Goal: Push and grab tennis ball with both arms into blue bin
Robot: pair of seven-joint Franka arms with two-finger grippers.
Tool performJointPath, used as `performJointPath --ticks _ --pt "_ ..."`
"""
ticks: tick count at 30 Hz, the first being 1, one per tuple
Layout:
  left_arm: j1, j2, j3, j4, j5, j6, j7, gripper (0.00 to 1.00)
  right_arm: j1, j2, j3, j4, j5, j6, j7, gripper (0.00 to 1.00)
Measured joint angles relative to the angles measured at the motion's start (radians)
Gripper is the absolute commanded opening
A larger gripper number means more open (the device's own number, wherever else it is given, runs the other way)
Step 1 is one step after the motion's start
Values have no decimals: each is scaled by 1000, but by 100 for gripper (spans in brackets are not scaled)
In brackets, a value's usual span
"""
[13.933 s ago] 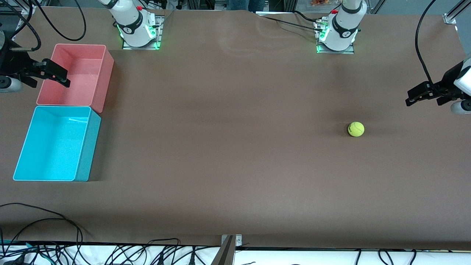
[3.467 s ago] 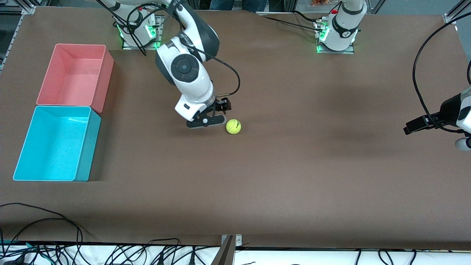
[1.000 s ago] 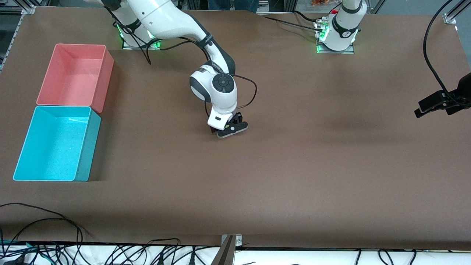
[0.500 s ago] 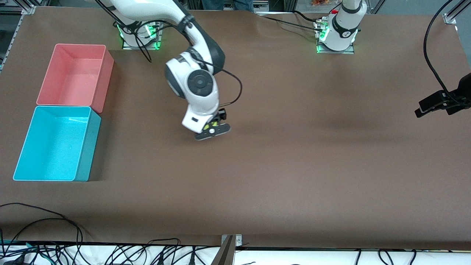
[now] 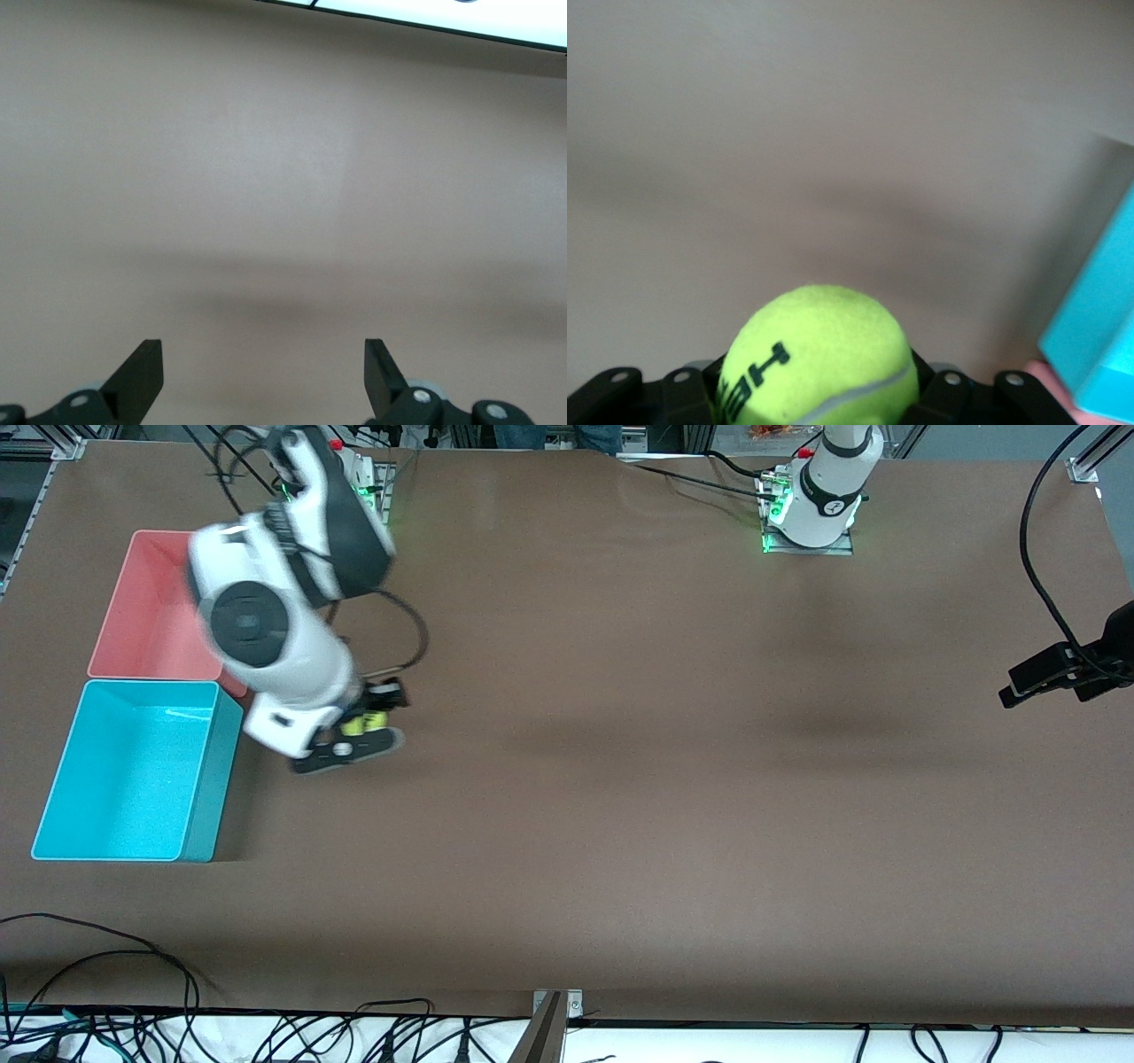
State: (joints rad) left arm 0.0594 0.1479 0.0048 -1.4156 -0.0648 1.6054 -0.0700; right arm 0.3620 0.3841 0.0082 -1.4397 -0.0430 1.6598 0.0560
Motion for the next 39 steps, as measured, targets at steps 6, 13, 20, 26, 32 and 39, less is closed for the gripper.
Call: performJointPath --ticks 6,13,20,26,32,39 --pt "0 0 0 0 0 0 0 100 -140 -46 -14 0 0 -83 -163 15" --pt "0 0 0 0 0 0 0 100 -198 -69 -119 -1 2 -137 -342 15" --pt "0 0 0 0 0 -1 0 100 -200 -68 -228 -28 3 -144 -410 15" --pt "0 0 0 0 0 -1 0 100 -231 -59 -278 -130 3 -90 -419 15" --pt "0 0 0 0 0 -1 0 100 -284 -48 -284 -279 3 75 -451 15" --pt "0 0 0 0 0 -1 0 100 -333 -38 -291 -445 3 270 -479 15"
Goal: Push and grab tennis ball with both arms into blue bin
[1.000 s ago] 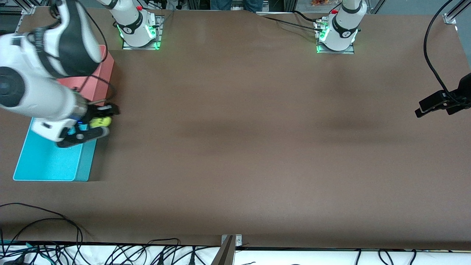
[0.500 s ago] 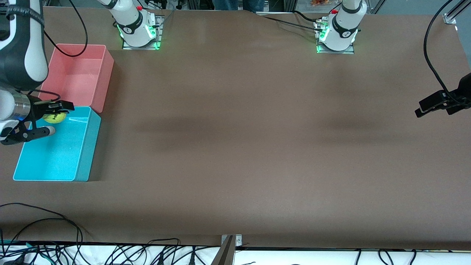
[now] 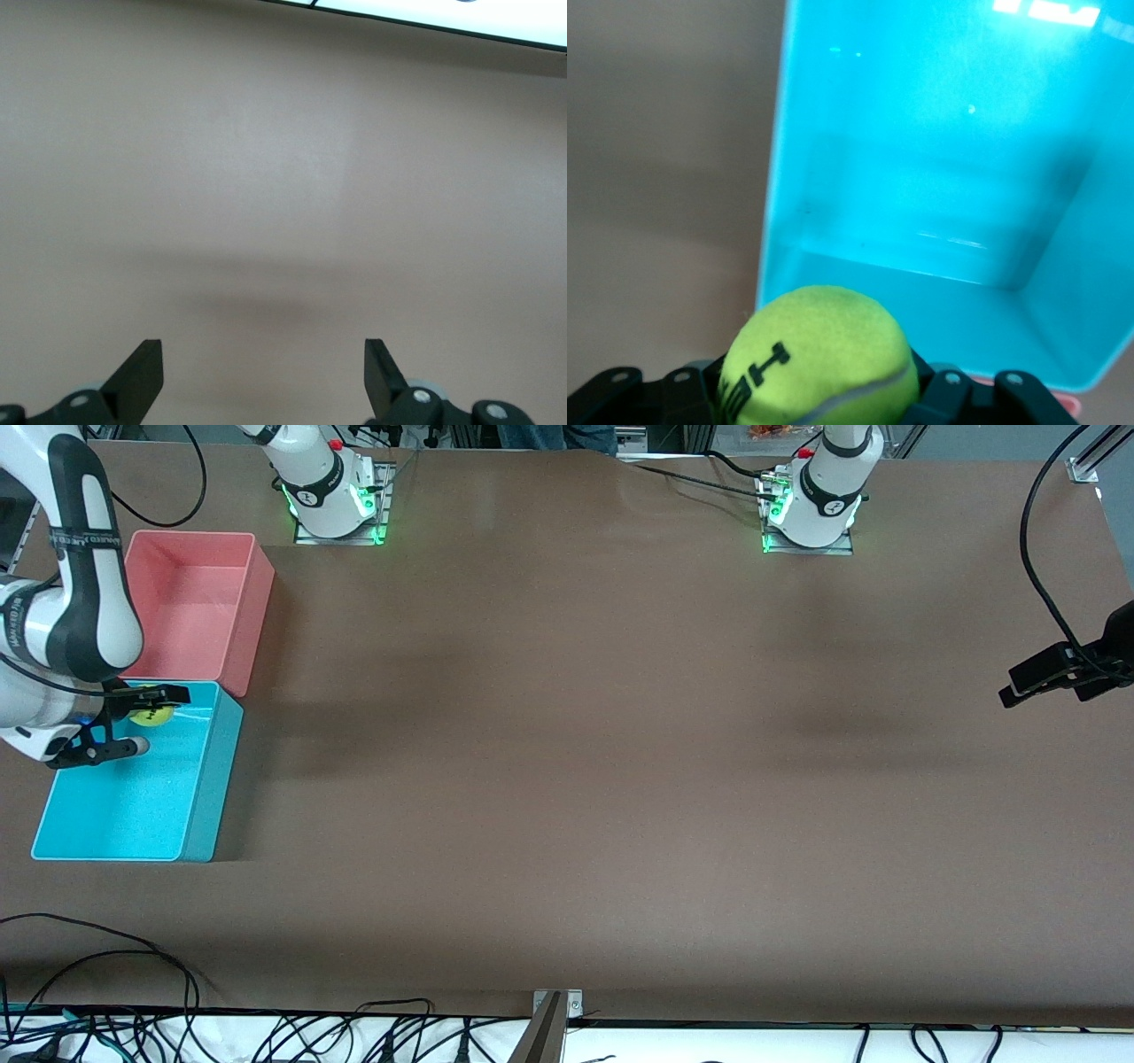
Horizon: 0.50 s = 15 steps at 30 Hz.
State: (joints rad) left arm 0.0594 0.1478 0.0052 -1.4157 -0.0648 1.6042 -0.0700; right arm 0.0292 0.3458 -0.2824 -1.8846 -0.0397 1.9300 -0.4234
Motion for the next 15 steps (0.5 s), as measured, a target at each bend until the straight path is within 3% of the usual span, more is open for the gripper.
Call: performJointPath --ticks 15 --pt "0 0 0 0 0 0 0 100 -62 67 -2 -136 0 253 -48 15"
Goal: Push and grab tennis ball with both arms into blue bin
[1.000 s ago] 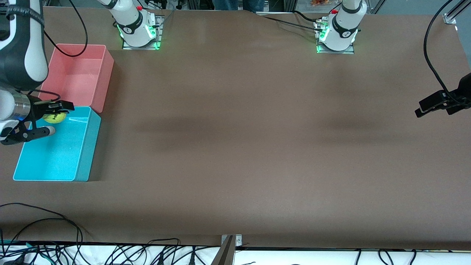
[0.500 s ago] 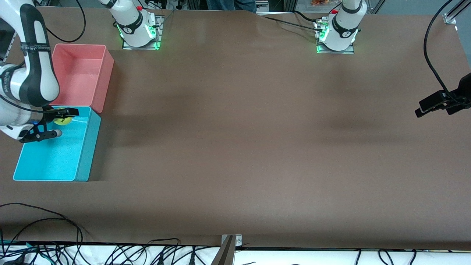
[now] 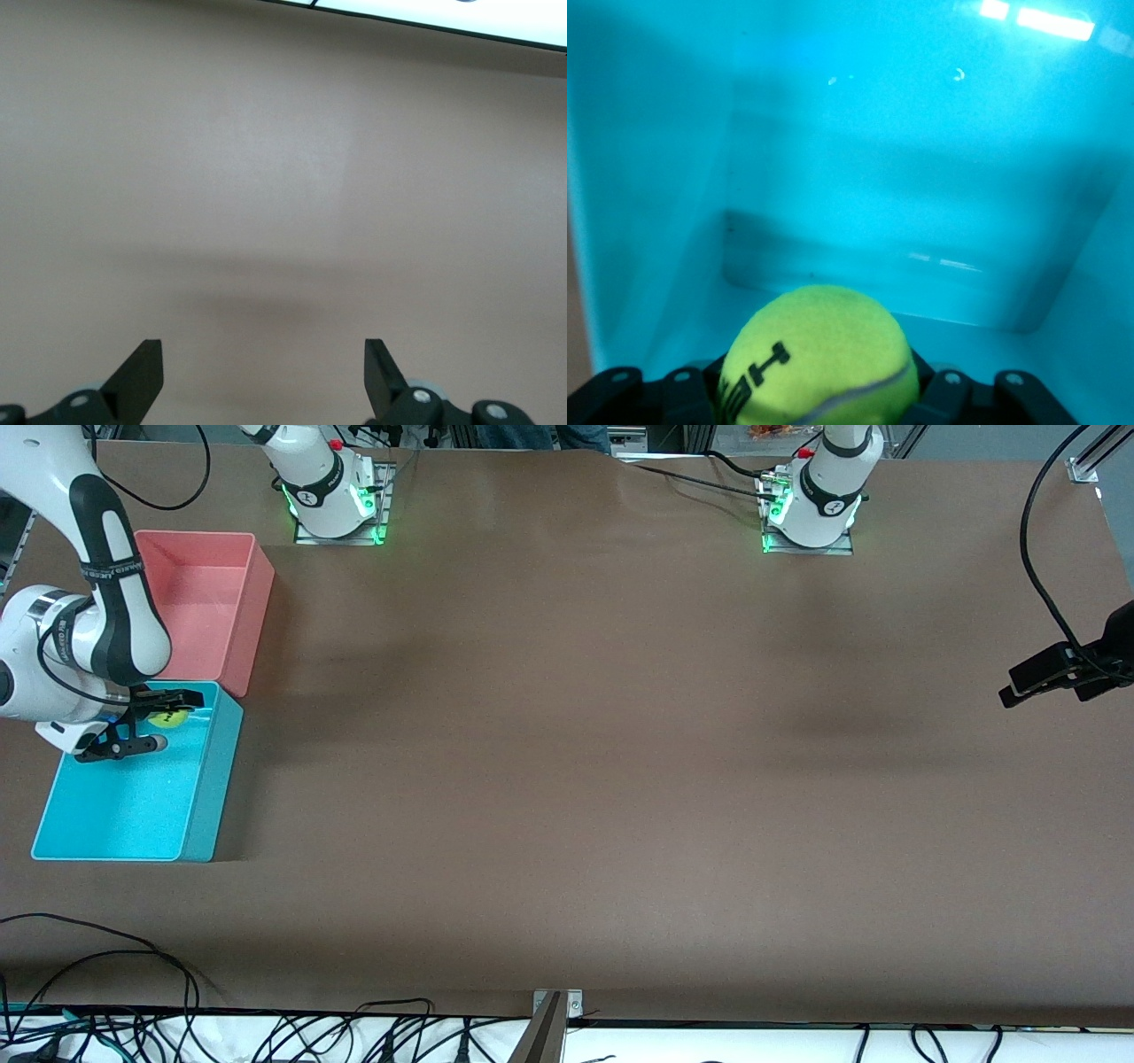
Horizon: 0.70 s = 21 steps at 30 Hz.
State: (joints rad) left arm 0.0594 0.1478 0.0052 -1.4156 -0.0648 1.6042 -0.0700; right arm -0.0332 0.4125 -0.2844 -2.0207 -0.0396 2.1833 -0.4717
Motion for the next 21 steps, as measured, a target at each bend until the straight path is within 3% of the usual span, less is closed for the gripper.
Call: performJointPath --ticks 5,8,9,11,12,21 --pt "0 0 0 0 0 0 0 100 -4 24 0 -1 16 28 -3 17" --pt "0 0 0 0 0 0 0 100 -4 38 1 -2 38 31 -5 31" --pt "0 0 0 0 0 0 0 100 -4 41 1 -2 41 32 -5 40" --pt "0 0 0 0 0 0 0 100 -4 48 1 -2 44 34 -5 86" --pt "0 0 0 0 0 0 0 100 -4 50 1 -2 44 35 -5 100" --pt "0 0 0 0 0 0 1 100 -4 53 0 0 45 37 -5 100"
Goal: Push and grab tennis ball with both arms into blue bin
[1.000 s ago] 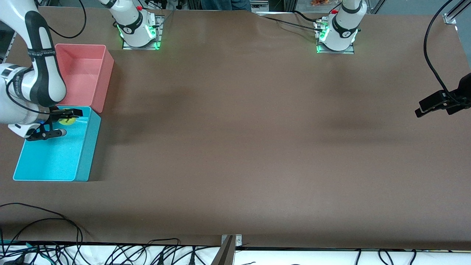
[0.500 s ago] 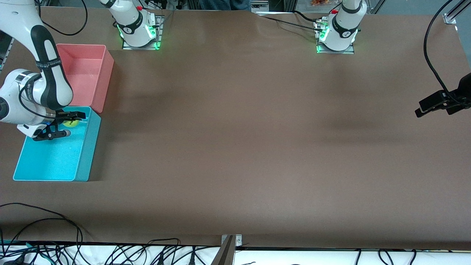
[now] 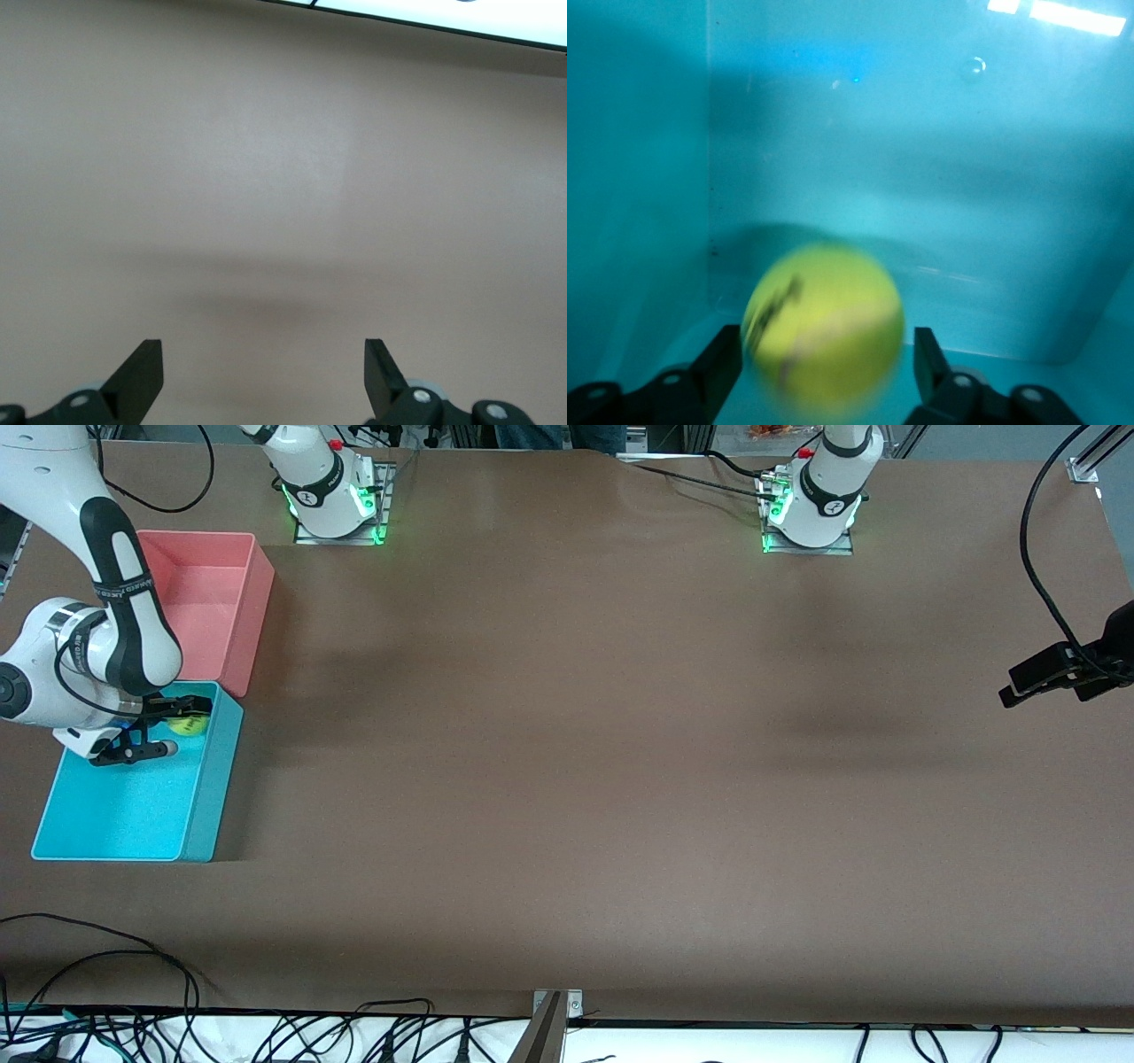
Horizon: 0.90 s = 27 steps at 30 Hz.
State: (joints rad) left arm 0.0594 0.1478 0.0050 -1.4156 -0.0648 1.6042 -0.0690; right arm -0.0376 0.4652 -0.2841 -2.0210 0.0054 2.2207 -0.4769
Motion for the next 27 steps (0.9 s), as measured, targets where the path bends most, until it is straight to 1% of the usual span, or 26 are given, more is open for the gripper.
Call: performJointPath --ticks 7,12,18,23,27 --pt "0 -2 0 0 0 8 0 100 -2 -7 0 11 0 -3 -4 100" --pt "0 -3 0 0 0 11 0 100 -2 -17 0 36 0 -40 -6 100" --pt "0 -4 -5 0 0 11 0 100 -2 -50 0 141 0 -203 -10 100" --pt "-1 -4 -5 0 0 -6 1 100 -2 -72 1 268 0 -386 -14 100" --pt "-4 -4 -9 -2 0 -57 2 100 1 -84 7 373 1 -516 -17 100"
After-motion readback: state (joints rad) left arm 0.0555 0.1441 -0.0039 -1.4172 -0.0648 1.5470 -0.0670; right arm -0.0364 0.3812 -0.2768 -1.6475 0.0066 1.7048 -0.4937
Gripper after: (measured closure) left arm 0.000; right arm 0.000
